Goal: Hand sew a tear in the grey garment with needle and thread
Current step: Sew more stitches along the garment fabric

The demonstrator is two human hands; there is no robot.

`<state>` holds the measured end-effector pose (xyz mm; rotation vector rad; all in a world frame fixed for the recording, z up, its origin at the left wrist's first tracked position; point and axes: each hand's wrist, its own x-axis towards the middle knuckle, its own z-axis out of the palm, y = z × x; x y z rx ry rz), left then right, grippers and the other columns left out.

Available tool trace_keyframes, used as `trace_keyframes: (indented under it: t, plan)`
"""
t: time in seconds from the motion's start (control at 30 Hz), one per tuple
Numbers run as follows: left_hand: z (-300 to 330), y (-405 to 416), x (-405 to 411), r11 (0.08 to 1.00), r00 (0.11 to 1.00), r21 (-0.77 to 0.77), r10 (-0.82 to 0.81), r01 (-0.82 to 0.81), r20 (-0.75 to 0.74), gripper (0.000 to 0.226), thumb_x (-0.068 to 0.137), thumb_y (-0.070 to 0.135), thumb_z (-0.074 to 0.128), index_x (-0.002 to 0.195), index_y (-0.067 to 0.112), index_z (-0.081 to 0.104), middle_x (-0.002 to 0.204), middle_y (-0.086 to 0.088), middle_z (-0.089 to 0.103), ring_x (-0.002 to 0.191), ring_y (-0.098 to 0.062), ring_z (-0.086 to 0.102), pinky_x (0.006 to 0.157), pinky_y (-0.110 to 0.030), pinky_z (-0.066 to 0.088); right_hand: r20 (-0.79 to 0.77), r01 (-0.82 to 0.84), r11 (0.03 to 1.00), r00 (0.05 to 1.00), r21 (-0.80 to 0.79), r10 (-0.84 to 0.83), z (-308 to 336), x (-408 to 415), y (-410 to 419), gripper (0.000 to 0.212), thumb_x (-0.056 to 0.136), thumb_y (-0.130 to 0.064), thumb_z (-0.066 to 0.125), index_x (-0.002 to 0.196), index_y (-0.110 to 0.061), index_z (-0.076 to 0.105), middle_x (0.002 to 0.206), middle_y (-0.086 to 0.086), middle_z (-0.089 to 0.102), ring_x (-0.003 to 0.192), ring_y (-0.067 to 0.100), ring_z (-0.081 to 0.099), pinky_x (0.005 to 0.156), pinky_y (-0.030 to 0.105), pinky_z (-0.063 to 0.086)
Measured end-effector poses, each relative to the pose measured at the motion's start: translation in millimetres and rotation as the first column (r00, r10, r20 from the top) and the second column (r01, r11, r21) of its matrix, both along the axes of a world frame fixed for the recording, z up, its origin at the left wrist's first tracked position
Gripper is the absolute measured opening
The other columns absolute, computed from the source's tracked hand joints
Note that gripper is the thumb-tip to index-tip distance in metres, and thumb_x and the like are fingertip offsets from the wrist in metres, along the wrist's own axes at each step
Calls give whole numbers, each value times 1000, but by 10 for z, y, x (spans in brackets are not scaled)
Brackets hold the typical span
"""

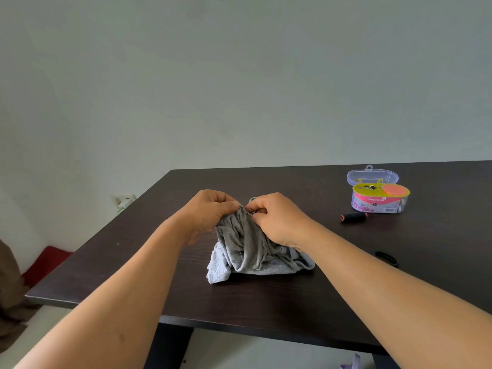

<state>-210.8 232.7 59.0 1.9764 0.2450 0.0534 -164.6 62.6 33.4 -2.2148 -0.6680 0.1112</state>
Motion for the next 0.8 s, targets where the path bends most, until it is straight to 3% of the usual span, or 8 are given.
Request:
trace_keyframes:
  t: [0.17,0.23,0.3,0.43,0.53,0.67,0.8]
  plan:
    - [9,-26,-34,999,999,32,-1,0,39,9,91,16,70,86,11,74,66,4,68,53,-3,58,50,-17,45,13,68,998,998,11,-68,57,-37,-24,26,92,-19,53,83,-37,71,77,-14,67,83,12,63,87,39,53]
    - [8,-16,-47,999,998,46,-11,8,55,6,89,16,74,83,12,75,69,3,71,60,-4,64,55,-18,50,15,81,996,997,46,-82,79,-40,-53,26,94,-12,51,90,-30,71,69,-13,60,64,9,54,71,31,49]
    - [1,5,-48,997,997,76,-19,14,77,5,86,16,77,81,15,76,76,-2,74,71,-11,68,67,-26,55,15,90,994,996,60,-91,86,-47,-65,26,93,-9,50,93,-25,71,67,-12,57,58,8,50,64,28,45]
    - [-22,-20,-43,994,992,105,-30,17,125,3,86,16,77,82,15,77,84,-11,76,75,-17,68,79,-35,59,0,139,985,990,102,-139,70,-78,-18,27,89,-15,52,76,-32,67,68,-12,60,67,19,53,70,38,55]
    - [-18,-66,-34,992,988,116,-61,44,140,3,86,15,76,83,15,78,87,-14,76,76,-17,68,81,-35,59,19,158,978,987,137,-162,86,-116,9,24,89,-13,53,82,-28,70,72,-6,68,72,22,62,81,44,56]
    - [8,-73,-34,990,987,122,-86,69,134,3,86,14,76,85,13,78,88,-15,76,76,-15,68,81,-32,58,19,182,968,982,172,-188,61,-120,32,23,91,-13,53,87,-23,74,67,-5,67,64,17,57,82,47,56]
    - [-4,-72,-22,983,979,186,-34,-4,203,5,86,17,76,82,18,78,84,-10,76,74,-14,68,79,-34,58,-10,203,959,979,196,-205,56,-131,61,24,91,-11,54,88,-24,75,76,-1,72,77,22,67,83,46,56]
